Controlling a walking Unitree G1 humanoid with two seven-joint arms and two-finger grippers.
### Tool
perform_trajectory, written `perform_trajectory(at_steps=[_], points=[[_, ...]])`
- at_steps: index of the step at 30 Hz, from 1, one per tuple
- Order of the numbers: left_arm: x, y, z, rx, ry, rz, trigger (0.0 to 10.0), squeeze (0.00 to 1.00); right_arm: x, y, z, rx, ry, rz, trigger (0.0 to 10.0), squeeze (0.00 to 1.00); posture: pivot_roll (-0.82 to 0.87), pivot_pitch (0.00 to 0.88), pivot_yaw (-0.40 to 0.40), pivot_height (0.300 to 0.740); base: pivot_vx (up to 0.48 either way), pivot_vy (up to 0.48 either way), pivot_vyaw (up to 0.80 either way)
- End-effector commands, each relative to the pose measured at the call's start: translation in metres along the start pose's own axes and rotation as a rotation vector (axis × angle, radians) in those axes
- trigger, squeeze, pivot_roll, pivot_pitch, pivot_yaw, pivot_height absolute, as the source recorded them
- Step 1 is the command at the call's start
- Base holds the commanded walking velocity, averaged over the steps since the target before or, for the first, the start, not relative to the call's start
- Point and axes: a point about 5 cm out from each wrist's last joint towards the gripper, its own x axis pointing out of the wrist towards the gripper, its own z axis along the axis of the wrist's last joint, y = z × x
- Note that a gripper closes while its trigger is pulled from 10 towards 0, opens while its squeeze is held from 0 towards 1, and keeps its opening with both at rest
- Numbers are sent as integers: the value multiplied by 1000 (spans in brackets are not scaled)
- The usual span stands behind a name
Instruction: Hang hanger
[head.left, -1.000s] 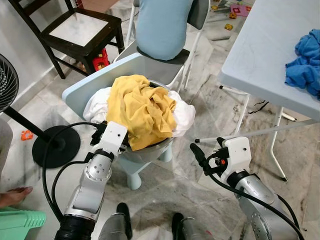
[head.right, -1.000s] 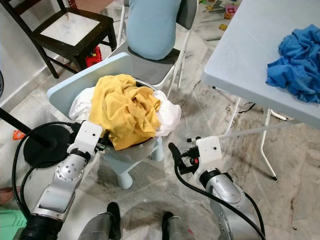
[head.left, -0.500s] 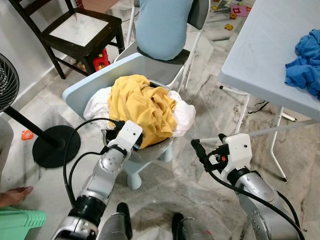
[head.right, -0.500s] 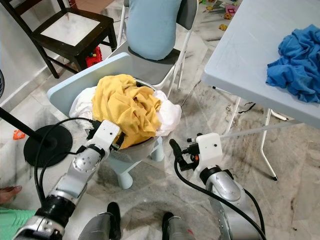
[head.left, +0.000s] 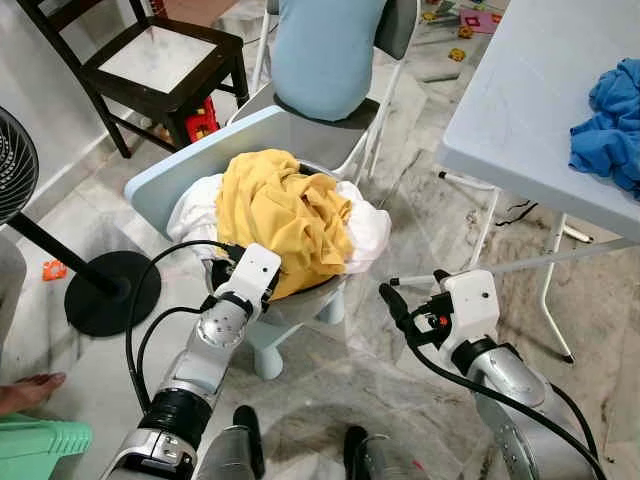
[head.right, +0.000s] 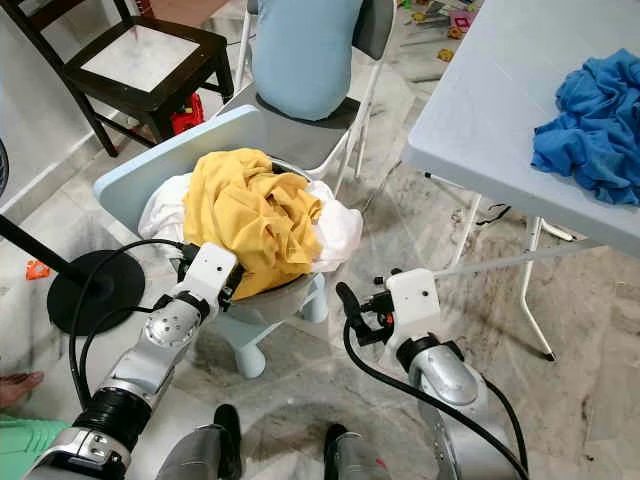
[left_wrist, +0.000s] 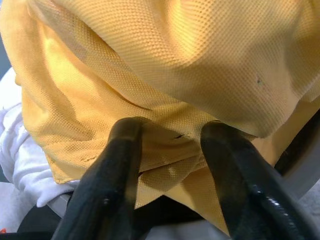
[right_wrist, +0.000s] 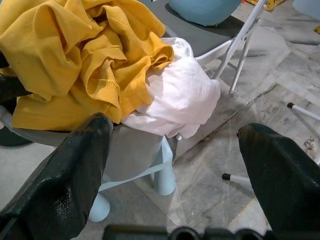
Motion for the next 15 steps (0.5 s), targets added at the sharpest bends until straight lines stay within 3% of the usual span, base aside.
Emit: perform_trajectory(at_steps=[1,5,6,7,8,15], points=[[-1,-4,0,-15,1,-9,0,0,-2,0,-3,-11,12,-2,10000,0,-100,280,-59,740,0,0,0],[-3,0,8,-20,-16,17,0,0,-3,0,-3,-17,13,-3,10000,0,-104,282,-56,740,0,0,0],[-5,1,12,-21,-23,24,4588,0,-3,-1,-3,-19,13,-5,10000,0,-103,283,-56,740,0,0,0],[-9,3,16,-39,-37,49,10000,0,-4,-2,-4,-20,14,-8,10000,0,-99,284,-55,740,0,0,0],[-14,-1,17,-76,-33,26,10000,1000,-5,-2,-4,-21,16,-12,10000,0,-96,283,-55,740,0,0,0],[-27,-9,8,-120,1,59,10000,1000,-1,1,-4,-21,17,-3,10000,0,-85,288,-59,740,0,0,0]])
